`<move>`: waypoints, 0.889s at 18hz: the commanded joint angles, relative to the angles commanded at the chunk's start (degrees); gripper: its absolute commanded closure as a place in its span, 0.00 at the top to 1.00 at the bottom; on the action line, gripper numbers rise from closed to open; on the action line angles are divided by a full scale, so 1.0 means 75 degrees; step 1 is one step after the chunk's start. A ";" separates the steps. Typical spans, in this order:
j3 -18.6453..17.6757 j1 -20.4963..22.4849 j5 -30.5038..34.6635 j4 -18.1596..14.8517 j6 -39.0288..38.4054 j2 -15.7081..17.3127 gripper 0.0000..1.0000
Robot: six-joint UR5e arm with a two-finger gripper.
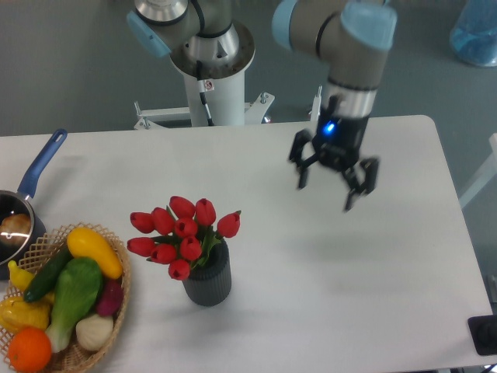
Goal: Insert the flowers into the vase
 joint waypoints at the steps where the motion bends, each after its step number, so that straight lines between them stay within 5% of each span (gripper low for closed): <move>1: 0.0024 0.0106 0.0106 -0.0082 0.0035 0.0163 1.00; 5: 0.0082 0.0505 0.0936 -0.0724 0.0268 0.0761 1.00; 13: 0.0457 0.1629 0.1408 -0.2718 0.3301 0.1114 1.00; 16: 0.0481 0.2086 0.1361 -0.2942 0.4566 0.1184 1.00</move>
